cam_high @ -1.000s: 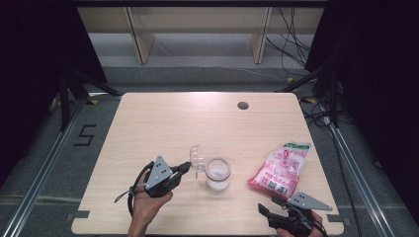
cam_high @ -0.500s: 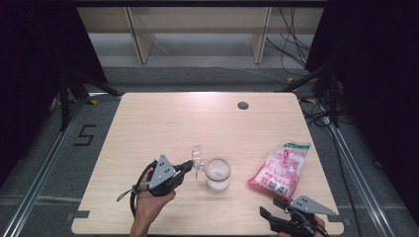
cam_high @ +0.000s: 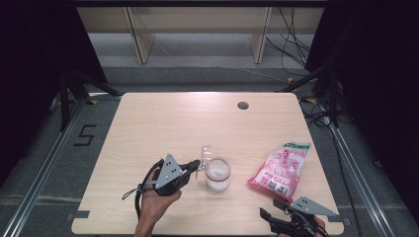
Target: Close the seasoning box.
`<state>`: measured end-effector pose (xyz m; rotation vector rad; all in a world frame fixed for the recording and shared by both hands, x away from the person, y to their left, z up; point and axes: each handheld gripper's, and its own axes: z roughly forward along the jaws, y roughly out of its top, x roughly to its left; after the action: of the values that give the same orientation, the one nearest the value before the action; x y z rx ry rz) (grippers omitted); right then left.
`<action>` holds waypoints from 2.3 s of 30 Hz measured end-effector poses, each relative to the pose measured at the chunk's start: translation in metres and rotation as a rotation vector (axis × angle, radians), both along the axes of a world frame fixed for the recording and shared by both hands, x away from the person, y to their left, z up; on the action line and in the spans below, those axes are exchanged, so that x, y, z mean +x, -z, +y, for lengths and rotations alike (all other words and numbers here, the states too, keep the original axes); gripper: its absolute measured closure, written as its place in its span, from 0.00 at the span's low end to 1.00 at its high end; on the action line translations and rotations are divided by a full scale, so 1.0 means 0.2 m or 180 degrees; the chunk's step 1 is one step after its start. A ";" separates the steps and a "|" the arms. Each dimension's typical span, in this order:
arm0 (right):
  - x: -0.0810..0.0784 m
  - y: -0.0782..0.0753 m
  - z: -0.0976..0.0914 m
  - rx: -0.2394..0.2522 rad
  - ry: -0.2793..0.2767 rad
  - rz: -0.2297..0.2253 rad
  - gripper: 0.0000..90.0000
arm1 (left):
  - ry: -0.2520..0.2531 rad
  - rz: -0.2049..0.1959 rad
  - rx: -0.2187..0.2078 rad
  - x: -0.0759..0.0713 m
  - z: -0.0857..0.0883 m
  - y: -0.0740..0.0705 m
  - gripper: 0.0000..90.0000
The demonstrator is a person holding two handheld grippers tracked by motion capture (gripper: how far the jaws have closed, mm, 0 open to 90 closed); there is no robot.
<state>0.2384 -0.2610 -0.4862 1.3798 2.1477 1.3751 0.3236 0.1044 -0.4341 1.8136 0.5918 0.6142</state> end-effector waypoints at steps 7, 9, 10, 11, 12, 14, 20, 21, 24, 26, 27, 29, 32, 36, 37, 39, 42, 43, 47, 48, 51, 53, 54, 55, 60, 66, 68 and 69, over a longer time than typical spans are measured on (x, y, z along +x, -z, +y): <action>-0.01 -0.01 0.00 0.0017 0.0013 0.0023 0.41 | 0.0064 0.0018 -0.0004 -0.01 -0.04 0.01 1.00; -0.01 0.00 0.00 -0.0018 0.0014 -0.0008 0.41 | 0.0092 0.0022 0.0002 -0.02 -0.04 0.01 0.99; -0.01 0.00 0.00 0.0006 0.0041 0.0045 0.41 | 0.0125 0.0049 -0.0052 -0.02 -0.04 0.01 0.99; -0.01 0.00 0.00 -0.0015 0.0021 0.0011 0.41 | 0.0139 0.0051 -0.0080 -0.02 -0.04 0.01 0.98; -0.01 0.00 0.00 -0.0013 0.0023 0.0017 0.41 | 0.0152 0.0063 -0.0060 -0.02 -0.04 0.01 0.96; -0.01 0.00 0.00 -0.0030 0.0025 0.0006 0.41 | 0.0185 0.0084 -0.0086 -0.03 -0.04 0.01 0.95; 0.00 0.00 0.00 -0.0024 0.0003 0.0003 0.41 | 0.0297 0.0203 -0.0221 -0.05 -0.02 0.03 0.84; 0.00 0.00 0.01 0.0027 -0.0022 0.0000 0.41 | 0.0325 0.0200 -0.0225 -0.05 -0.02 0.03 0.83; -0.01 0.00 0.02 0.0056 0.0026 0.0048 0.40 | 0.0346 0.0225 -0.0231 -0.07 -0.01 0.04 0.75; 0.00 0.00 0.01 0.0033 -0.0011 0.0007 0.40 | 0.0335 0.0256 -0.0273 -0.08 0.00 0.04 0.73; 0.00 0.00 0.01 0.0029 -0.0014 0.0006 0.40 | 0.0364 0.0222 -0.0269 -0.08 0.00 0.04 0.71; 0.00 0.00 0.02 0.0030 -0.0013 0.0016 0.40 | 0.0343 0.0253 -0.0268 -0.09 0.01 0.04 0.69; -0.01 0.00 0.02 0.0017 0.0020 0.0088 0.39 | 0.0352 0.0249 -0.0252 -0.11 0.02 0.05 0.66; 0.00 0.00 0.02 -0.0048 -0.0040 0.0018 0.39 | 0.0378 0.0278 -0.0203 -0.12 0.02 0.07 0.61; 0.00 0.00 0.02 -0.0009 -0.0056 0.0045 0.39 | 0.0375 0.0305 -0.0216 -0.13 0.02 0.08 0.59; 0.00 0.00 0.03 0.0009 -0.0065 0.0006 0.38 | 0.0396 0.0320 -0.0184 -0.14 0.02 0.09 0.55; 0.00 0.01 0.03 -0.0024 -0.0079 -0.0003 0.38 | 0.0411 0.0316 -0.0159 -0.16 0.02 0.10 0.51; 0.00 0.00 0.02 -0.0043 -0.0075 0.0004 0.38 | 0.0409 0.0324 -0.0168 -0.17 0.01 0.11 0.49; -0.02 0.00 0.04 0.0013 -0.0014 0.0141 0.38 | 0.0407 0.0350 -0.0158 -0.18 0.01 0.12 0.43; -0.01 0.00 0.03 -0.0038 -0.0077 0.0006 0.38 | 0.0403 0.0382 -0.0172 -0.19 0.01 0.12 0.41; -0.02 0.00 0.04 0.0001 -0.0057 0.0087 0.38 | 0.0423 0.0388 -0.0138 -0.20 0.00 0.13 0.39; -0.02 0.00 0.04 0.0000 -0.0057 0.0087 0.38 | 0.0427 0.0406 -0.0133 -0.21 0.00 0.14 0.37; -0.02 0.00 0.04 0.0002 -0.0061 0.0084 0.38 | 0.0439 0.0405 -0.0132 -0.21 0.00 0.14 0.37; -0.01 0.01 0.03 -0.0029 -0.0085 0.0042 0.38 | 0.0433 0.0430 -0.0137 -0.21 0.00 0.15 0.37; -0.02 0.00 0.03 -0.0022 -0.0141 0.0114 0.37 | 0.0423 0.0457 -0.0171 -0.22 0.01 0.17 0.35; -0.02 0.02 0.04 -0.0099 -0.0205 0.0034 0.37 | 0.0431 0.0481 -0.0174 -0.25 0.03 0.20 0.34; -0.02 0.02 0.03 -0.0095 -0.0258 -0.0015 0.37 | 0.0411 0.0455 -0.0137 -0.26 0.03 0.21 0.33; -0.02 0.02 0.04 -0.0087 -0.0267 0.0040 0.37 | 0.0380 0.0487 -0.0090 -0.27 0.04 0.22 0.33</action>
<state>0.2338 -0.2537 -0.4900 1.3057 2.2475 1.3645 0.2705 0.1122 -0.4772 1.8654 0.5864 0.3871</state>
